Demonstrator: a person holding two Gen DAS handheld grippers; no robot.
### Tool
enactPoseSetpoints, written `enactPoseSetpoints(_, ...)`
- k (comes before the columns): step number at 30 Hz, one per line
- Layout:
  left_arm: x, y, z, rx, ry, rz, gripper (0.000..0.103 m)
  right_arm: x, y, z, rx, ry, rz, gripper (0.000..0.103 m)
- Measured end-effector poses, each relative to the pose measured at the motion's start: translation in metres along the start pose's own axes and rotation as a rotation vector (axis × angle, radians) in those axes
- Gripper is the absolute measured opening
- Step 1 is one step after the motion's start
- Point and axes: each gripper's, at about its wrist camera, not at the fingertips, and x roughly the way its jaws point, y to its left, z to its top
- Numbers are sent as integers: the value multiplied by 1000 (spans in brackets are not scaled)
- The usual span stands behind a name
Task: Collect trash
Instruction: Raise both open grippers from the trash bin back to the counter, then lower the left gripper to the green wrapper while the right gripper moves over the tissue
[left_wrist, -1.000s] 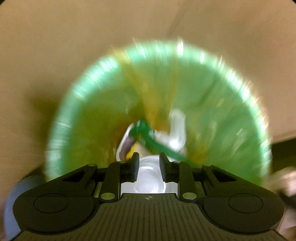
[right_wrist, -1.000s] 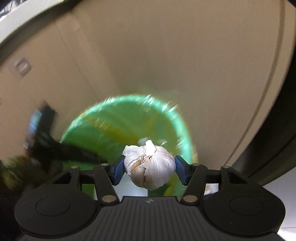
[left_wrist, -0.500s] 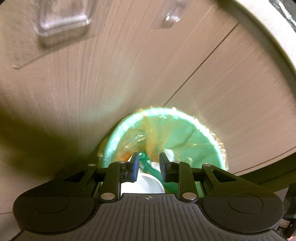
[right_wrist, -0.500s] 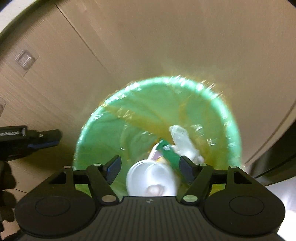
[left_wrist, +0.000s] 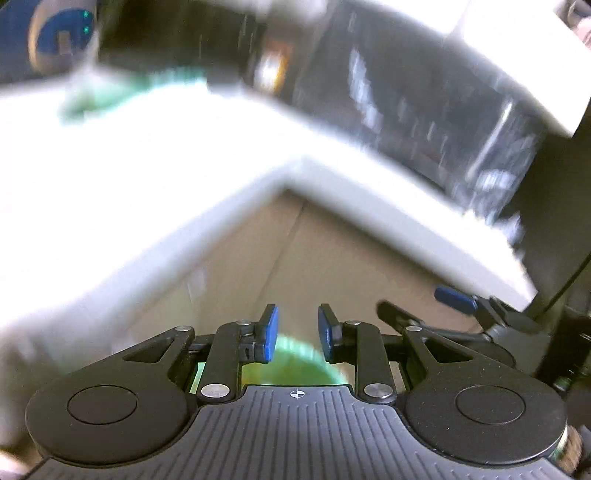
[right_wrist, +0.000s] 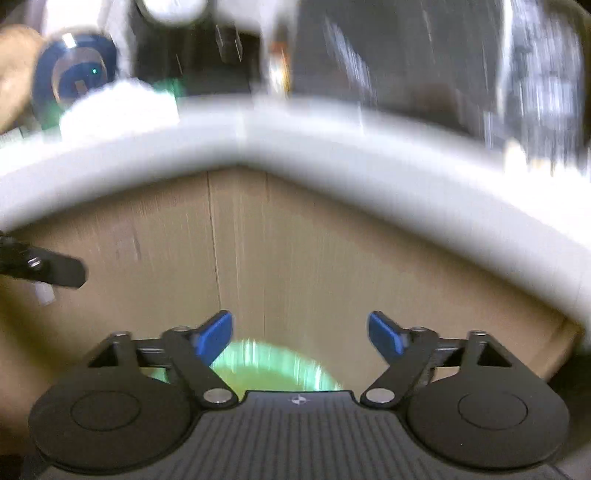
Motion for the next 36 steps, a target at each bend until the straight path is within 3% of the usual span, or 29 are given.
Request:
enactPoseSetpoints(4,-55,8,55,14,-131,96,27,-24,15,83,-27,-151,122,97)
enactPoseSetpoints(8,-81,61,91,-81,-215,263,27,-25,32,142,-4,-153,288,97)
enactPoseSetpoints(12,-79,128,102,-187,-233,332,27,-11,67,175,-34,-133,360,97)
enactPoseSetpoints(17,-73,173,94,-297,-233,208,27,24,110,209,-36,-91,429,97)
enactPoseSetpoints(21,-90,171,91,-310,-293,188,27,79,153,240,22,13,453,97)
enactPoseSetpoints(26,-108,189,85,-430,-390,188,27,154,198,259,41,125,366,94)
enactPoseSetpoints(29,-115,194,84,-466,-424,188,27,181,212,254,28,212,336,82)
enactPoseSetpoints(30,-116,192,85,-457,-426,191,27,185,213,251,23,231,336,62)
enactPoseSetpoints(31,-115,189,86,-440,-423,195,27,186,215,248,17,247,349,50)
enactPoseSetpoints(33,-112,183,87,-400,-405,199,27,178,210,245,36,246,397,33)
enactPoseSetpoints(34,-109,180,88,-380,-394,197,27,171,208,245,45,250,432,26)
enactPoseSetpoints(36,-106,176,88,-358,-373,185,27,154,206,242,57,268,540,25)
